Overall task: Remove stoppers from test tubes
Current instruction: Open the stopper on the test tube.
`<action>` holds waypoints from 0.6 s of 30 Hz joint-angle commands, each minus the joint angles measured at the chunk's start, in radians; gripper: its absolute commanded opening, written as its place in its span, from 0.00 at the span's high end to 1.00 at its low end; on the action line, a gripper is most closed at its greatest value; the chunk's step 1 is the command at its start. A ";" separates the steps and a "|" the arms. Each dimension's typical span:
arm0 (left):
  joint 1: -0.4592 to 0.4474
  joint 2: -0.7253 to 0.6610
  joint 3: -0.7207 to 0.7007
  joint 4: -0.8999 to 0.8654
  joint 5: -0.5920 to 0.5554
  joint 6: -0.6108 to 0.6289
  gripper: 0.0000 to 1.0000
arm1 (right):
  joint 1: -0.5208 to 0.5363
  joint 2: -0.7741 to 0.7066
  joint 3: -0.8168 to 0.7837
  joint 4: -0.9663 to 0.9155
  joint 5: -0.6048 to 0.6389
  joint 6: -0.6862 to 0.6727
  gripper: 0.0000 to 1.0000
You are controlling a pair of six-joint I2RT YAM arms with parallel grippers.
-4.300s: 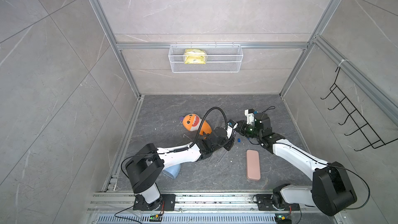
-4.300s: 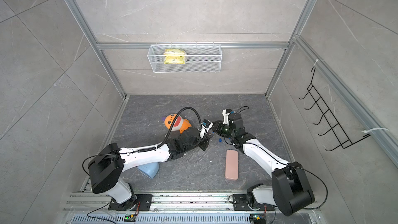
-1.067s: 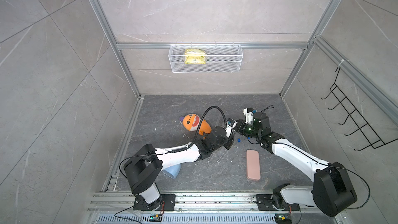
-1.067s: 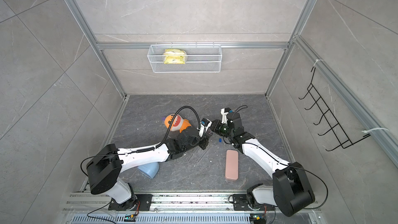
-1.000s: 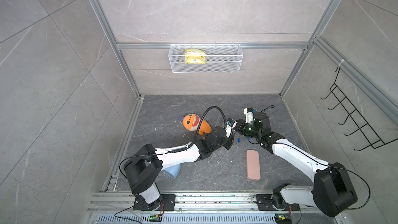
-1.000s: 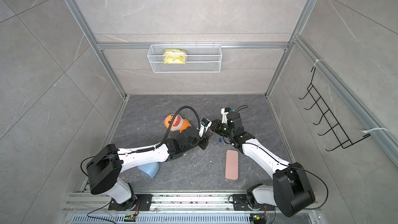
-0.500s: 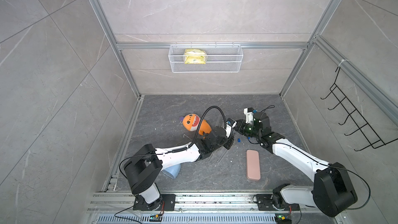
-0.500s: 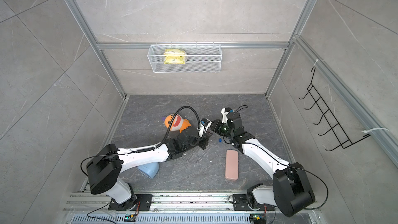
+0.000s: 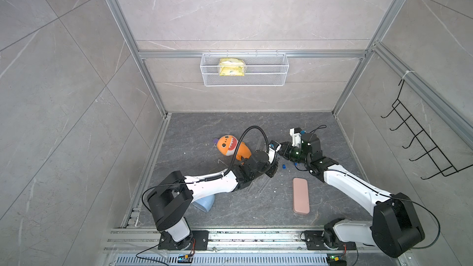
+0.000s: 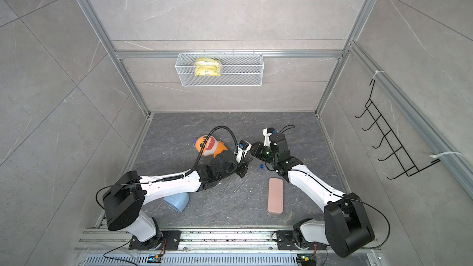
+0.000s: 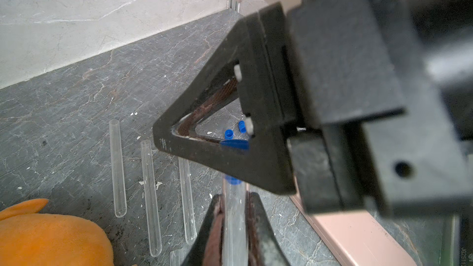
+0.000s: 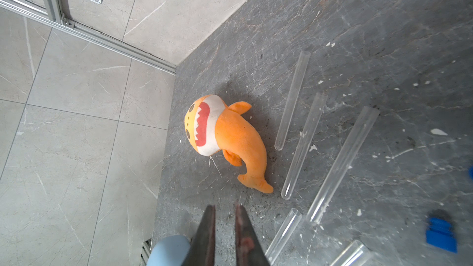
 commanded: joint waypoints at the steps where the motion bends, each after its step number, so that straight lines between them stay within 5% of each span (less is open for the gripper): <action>1: 0.001 -0.031 0.025 0.031 0.003 -0.003 0.97 | 0.003 0.019 0.016 -0.008 -0.010 -0.018 1.00; 18: 0.005 -0.059 -0.011 0.031 0.000 -0.035 0.99 | 0.006 0.016 0.037 -0.083 0.139 -0.087 1.00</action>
